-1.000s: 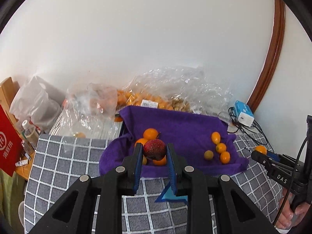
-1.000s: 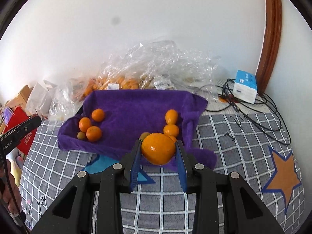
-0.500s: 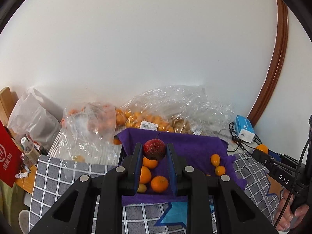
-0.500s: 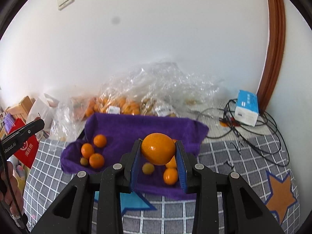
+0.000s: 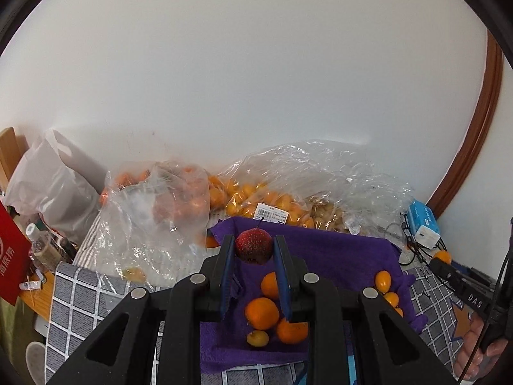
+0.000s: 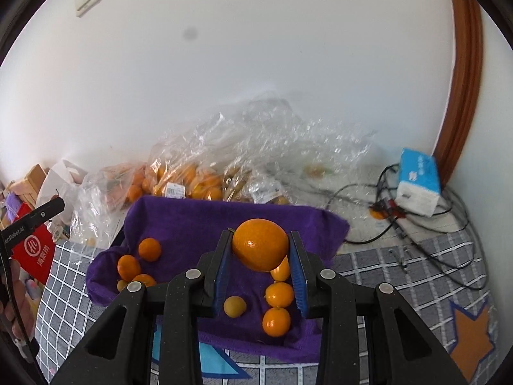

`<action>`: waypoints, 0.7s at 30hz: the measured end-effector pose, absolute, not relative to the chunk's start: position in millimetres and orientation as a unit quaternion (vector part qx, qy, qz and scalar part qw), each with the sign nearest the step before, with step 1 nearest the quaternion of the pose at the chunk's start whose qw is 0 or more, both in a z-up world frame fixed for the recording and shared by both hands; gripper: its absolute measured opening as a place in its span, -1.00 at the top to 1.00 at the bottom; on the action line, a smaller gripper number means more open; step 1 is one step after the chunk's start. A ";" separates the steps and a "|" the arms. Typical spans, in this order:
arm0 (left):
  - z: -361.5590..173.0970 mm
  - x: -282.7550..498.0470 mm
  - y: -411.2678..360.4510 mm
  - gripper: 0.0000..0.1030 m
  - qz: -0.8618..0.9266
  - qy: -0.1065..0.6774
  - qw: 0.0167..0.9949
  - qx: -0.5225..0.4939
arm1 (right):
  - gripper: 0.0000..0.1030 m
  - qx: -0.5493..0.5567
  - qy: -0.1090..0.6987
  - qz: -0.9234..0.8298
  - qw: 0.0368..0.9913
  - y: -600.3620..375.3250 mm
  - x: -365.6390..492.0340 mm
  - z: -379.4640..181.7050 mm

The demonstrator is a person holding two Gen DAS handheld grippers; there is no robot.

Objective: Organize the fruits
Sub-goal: 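Lower both fruits onto the towel and open both tools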

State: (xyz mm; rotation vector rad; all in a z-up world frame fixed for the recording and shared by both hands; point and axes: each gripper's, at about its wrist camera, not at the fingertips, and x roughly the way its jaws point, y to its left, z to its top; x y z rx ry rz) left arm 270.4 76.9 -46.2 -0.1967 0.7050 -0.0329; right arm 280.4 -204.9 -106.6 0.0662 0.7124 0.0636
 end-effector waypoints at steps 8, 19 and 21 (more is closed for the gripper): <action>-81.6 306.5 72.9 0.55 -0.023 0.378 0.920 -0.101 | 0.34 0.017 0.420 0.065 0.905 -183.0 323.7 -171.0; -130.0 345.2 56.1 0.55 -0.028 0.423 0.901 -0.094 | 0.34 0.000 0.439 0.066 0.896 -175.6 338.9 -202.4; -136.2 347.0 55.1 0.55 -0.026 0.426 0.899 -0.097 | 0.34 -0.007 0.438 0.062 0.897 -173.9 339.5 -204.3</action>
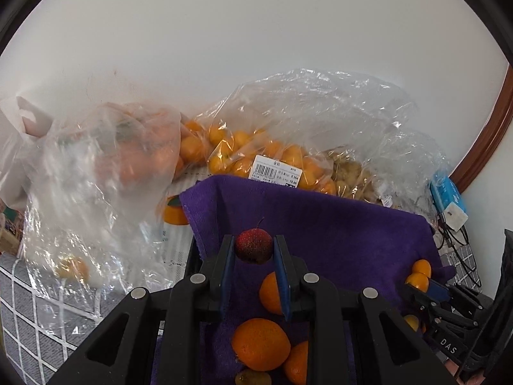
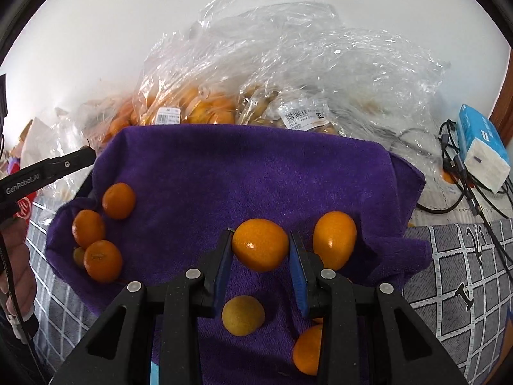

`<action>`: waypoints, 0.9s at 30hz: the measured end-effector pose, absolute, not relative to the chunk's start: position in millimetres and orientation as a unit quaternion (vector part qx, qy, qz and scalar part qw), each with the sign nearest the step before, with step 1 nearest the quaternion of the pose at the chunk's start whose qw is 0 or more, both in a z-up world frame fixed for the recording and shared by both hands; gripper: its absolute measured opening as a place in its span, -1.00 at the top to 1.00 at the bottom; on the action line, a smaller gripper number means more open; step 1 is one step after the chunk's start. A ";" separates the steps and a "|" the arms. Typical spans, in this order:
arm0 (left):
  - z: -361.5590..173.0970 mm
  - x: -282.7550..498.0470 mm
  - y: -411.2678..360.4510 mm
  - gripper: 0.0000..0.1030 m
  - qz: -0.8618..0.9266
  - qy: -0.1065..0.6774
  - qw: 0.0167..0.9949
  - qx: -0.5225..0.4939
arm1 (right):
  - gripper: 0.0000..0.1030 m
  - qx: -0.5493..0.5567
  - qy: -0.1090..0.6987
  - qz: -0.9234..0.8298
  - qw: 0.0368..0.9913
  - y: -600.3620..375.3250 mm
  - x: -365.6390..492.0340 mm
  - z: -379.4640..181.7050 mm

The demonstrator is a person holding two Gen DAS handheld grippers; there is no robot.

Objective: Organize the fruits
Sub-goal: 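Lower both fruits onto the towel and open both tools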

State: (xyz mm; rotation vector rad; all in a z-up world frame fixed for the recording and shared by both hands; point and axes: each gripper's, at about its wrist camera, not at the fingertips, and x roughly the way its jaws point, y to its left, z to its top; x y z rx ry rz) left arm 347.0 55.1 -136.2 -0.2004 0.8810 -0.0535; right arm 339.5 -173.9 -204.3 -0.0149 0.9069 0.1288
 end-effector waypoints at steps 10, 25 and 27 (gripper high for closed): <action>-153.5 353.2 49.0 0.55 -0.022 0.454 0.887 -0.077 | 0.33 -0.023 0.443 0.062 0.894 -168.5 341.4 -213.8; -148.8 353.5 48.1 0.22 -0.021 0.472 0.878 -0.077 | -0.21 -0.022 0.408 0.032 0.912 -168.8 314.0 -177.9; -139.0 348.3 48.7 0.20 -0.032 0.466 0.880 -0.087 | -0.21 -0.016 0.409 0.025 0.912 -170.2 307.5 -173.0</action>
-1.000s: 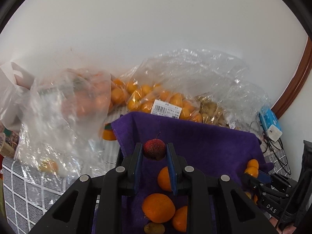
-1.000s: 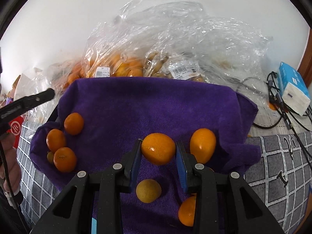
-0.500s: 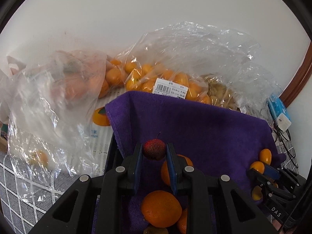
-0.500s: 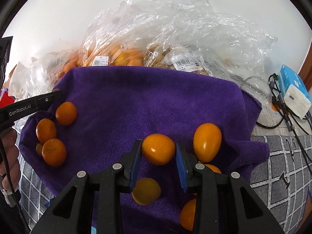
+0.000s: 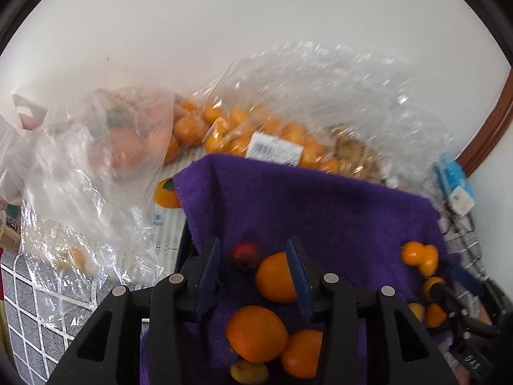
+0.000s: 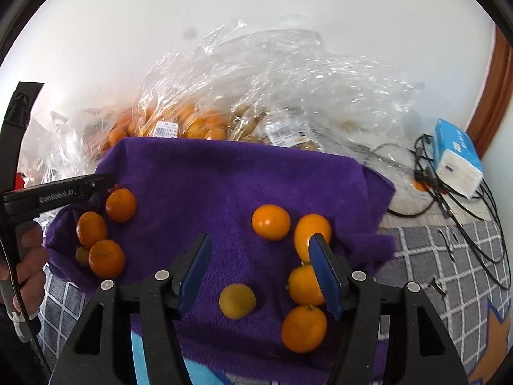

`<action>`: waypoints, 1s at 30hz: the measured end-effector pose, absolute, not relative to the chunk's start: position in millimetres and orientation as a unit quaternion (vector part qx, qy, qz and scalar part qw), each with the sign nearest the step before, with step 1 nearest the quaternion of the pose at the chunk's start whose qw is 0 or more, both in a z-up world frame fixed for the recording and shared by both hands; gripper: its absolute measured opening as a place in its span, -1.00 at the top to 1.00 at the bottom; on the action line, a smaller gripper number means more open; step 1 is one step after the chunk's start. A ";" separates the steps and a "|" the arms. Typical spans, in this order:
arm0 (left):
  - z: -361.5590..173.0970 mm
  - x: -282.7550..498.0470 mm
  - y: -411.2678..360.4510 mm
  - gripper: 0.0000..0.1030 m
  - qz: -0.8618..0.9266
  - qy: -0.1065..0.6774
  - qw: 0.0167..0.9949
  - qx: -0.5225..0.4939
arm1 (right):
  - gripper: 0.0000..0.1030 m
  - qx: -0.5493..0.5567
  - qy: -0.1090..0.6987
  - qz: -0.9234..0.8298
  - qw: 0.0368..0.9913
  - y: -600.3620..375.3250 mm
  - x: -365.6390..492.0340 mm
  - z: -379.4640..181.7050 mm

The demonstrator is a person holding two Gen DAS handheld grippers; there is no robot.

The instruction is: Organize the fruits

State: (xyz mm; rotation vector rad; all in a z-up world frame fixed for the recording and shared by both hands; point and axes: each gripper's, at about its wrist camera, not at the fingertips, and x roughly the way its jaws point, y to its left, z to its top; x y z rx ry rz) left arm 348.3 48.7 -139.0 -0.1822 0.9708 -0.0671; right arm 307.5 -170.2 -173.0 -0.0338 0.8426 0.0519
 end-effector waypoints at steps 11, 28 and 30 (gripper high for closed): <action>-75.1 288.7 11.2 -0.04 -0.067 0.436 0.897 -0.036 | -0.21 0.011 0.392 -0.007 0.920 -191.3 236.2 -120.9; -12.0 118.1 -18.2 -0.49 -0.040 0.373 0.927 -0.008 | -0.84 -0.004 0.332 -0.029 0.943 -210.8 96.3 -75.0; -5.3 104.4 -19.1 -0.56 -0.037 0.364 0.931 -0.008 | -0.87 -0.010 0.327 -0.029 0.945 -209.7 81.8 -71.6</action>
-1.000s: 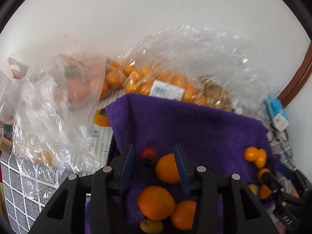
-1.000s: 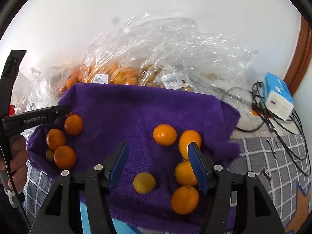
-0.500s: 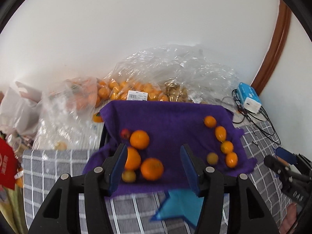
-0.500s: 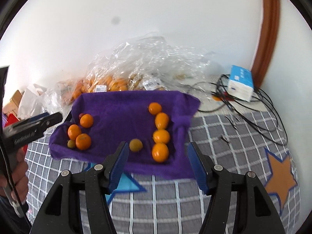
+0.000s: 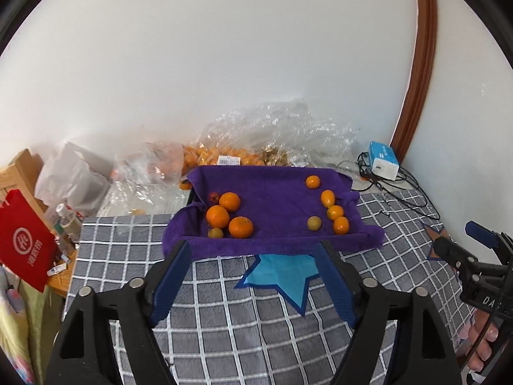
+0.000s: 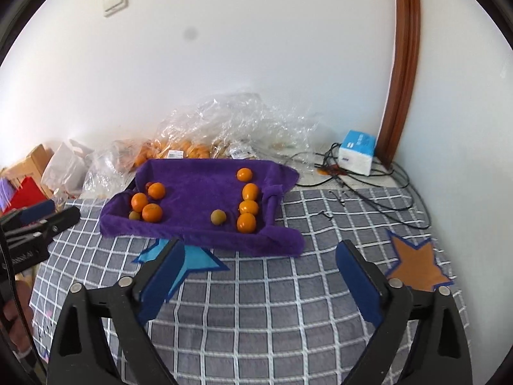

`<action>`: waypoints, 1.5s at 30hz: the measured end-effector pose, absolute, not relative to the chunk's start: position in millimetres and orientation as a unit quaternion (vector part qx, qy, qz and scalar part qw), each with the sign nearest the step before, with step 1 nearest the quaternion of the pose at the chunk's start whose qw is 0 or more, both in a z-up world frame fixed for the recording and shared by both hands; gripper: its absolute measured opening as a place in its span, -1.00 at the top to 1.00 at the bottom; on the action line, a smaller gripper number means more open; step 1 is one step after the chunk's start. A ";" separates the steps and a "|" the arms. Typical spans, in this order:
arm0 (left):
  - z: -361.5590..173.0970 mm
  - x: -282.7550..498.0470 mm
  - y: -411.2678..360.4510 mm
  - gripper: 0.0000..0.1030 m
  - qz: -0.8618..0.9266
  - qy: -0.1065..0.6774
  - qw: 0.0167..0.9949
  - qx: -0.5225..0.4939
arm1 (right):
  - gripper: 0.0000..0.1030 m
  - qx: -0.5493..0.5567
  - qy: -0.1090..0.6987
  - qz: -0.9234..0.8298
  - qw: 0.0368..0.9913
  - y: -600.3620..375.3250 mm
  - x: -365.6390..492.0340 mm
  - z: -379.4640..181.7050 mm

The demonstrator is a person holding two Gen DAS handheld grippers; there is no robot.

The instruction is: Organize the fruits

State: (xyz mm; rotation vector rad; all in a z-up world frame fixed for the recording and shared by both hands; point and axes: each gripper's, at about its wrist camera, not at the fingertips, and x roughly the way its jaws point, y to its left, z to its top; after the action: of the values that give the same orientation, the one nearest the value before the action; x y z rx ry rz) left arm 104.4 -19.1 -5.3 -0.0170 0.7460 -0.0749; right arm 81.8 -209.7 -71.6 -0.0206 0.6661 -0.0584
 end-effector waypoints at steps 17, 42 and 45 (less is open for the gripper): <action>11.3 53.0 -20.6 -0.66 -0.021 0.337 0.941 -0.019 | -0.91 -0.003 0.310 -0.043 0.950 -212.5 28.3 -59.2; 9.3 51.5 -24.2 -0.66 -0.024 0.341 0.940 -0.022 | -0.91 0.006 0.308 -0.052 0.950 -215.6 22.5 -59.9; 8.9 51.7 -24.1 -0.66 -0.023 0.341 0.939 -0.024 | -0.91 0.002 0.308 -0.053 0.950 -214.8 23.2 -60.5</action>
State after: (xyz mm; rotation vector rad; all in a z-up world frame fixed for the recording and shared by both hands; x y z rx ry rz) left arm 51.7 -24.1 8.9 -0.0491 0.6961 -0.0470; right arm 23.2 -214.8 -60.5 0.0050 0.6267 -0.1085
